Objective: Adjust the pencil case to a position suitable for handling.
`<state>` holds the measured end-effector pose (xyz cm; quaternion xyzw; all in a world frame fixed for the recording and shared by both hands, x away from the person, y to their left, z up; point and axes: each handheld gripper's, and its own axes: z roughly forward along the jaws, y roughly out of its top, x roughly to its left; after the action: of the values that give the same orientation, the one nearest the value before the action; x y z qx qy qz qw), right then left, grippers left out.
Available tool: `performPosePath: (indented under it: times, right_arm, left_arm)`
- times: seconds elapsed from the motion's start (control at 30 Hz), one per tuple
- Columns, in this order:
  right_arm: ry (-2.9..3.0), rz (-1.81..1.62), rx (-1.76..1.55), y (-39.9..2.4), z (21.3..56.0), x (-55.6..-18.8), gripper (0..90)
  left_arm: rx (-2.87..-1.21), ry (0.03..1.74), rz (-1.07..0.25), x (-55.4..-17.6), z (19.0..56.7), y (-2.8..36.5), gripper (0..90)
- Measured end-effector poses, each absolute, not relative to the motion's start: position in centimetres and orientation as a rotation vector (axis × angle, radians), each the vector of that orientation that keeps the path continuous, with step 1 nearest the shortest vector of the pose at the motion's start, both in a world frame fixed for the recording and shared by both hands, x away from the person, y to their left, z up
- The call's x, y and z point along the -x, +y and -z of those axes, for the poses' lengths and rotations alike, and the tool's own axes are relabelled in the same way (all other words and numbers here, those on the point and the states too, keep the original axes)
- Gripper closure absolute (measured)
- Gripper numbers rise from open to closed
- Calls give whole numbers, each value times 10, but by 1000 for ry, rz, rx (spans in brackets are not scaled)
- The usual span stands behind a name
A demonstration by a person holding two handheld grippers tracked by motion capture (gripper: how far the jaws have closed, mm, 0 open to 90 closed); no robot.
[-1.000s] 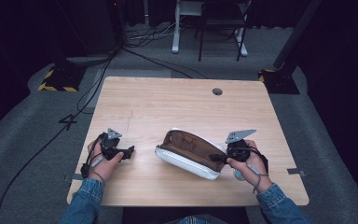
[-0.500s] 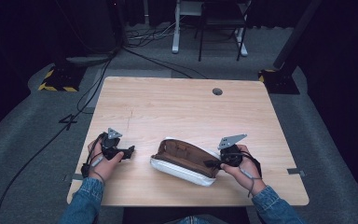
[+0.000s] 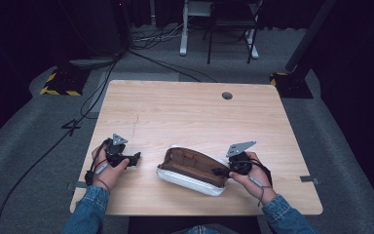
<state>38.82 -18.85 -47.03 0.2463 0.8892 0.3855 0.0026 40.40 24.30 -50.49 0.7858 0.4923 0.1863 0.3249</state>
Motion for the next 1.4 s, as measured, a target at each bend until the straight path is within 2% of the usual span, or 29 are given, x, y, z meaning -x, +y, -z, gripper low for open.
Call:
performPosePath:
  times: [0.03, 0.07, 0.1, 0.2, 0.33, 0.8, 1.13, 1.4]
  right_arm:
    - [2777, -1223, -774, -189, 470, -389, 749]
    - [2777, -1223, -774, -189, 470, -389, 749]
    - [2768, -1220, -776, -189, 470, -389, 706]
    - [2722, -1244, -786, -188, 468, -389, 497]
    - [2696, -1257, -776, -186, 463, -387, 412]
    - [2628, -1274, -801, -191, 435, -376, 290]
    - [2579, -1293, -824, -205, 413, -365, 239]
    - [2537, -1291, -890, -222, 406, -357, 232]
  left_arm:
    - [-2060, 1291, -489, -404, 505, 243, 139]
    - [-2060, 1291, -489, -404, 505, 243, 139]
    - [-2060, 1290, -489, -404, 505, 243, 139]
    - [-2060, 1291, -489, -404, 505, 243, 138]
    - [-2060, 1292, -489, -404, 505, 243, 138]
    - [-2059, 1294, -488, -405, 505, 242, 139]
    - [-2065, 1282, -483, -406, 505, 242, 138]
    - [-2065, 1279, -481, -408, 505, 240, 138]
